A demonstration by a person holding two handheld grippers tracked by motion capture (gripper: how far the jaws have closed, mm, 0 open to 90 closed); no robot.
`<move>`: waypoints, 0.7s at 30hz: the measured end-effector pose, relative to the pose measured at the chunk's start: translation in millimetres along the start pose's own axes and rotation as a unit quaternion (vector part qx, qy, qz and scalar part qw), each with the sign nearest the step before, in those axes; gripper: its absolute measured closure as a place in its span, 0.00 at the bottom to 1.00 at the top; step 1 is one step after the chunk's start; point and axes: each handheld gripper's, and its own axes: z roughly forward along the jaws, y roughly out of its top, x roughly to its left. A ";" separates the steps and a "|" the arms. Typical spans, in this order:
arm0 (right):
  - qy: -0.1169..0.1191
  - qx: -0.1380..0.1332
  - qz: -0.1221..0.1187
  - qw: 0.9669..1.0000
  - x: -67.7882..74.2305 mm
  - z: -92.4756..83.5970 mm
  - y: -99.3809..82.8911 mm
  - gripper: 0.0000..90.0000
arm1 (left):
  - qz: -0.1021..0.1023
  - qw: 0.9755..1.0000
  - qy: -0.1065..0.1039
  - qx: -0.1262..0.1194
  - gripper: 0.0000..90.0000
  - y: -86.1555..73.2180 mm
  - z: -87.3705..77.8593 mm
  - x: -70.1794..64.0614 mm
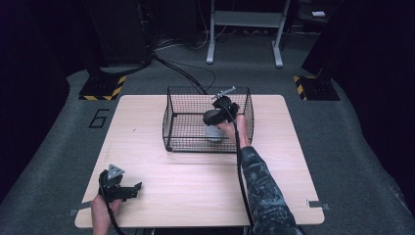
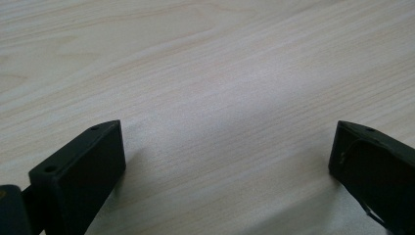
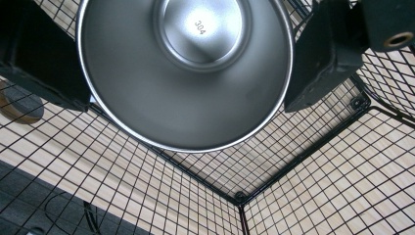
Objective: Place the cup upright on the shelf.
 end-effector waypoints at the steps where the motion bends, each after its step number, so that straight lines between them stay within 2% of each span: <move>1: 0.001 0.001 0.003 1.000 0.5 0.5 -0.2 0.07 | 0.000 1.000 0.000 -0.001 0.00 -0.1 0.1 0.0; 10: -0.001 0.011 0.003 1.000 3.6 6.0 -1.9 0.07 | 0.001 1.000 0.001 -0.001 0.00 -0.1 0.1 -0.1; 15: -0.008 0.011 -0.005 1.000 6.6 6.2 -3.1 0.06 | 0.000 1.000 0.000 0.001 0.00 0.1 -0.2 -0.1; 17: -0.010 0.020 -0.010 1.000 8.7 6.5 -3.8 0.06 | 0.001 1.000 0.000 0.000 0.00 0.1 -0.1 -0.2; 18: -0.014 0.021 -0.012 1.000 10.2 5.7 -4.2 0.06 | 0.003 1.000 -0.003 0.008 0.00 0.7 -1.3 0.4; 21: -0.021 0.028 -0.007 0.999 12.6 4.5 -6.6 0.06 | 0.002 1.000 -0.002 0.005 0.00 0.4 -0.8 0.2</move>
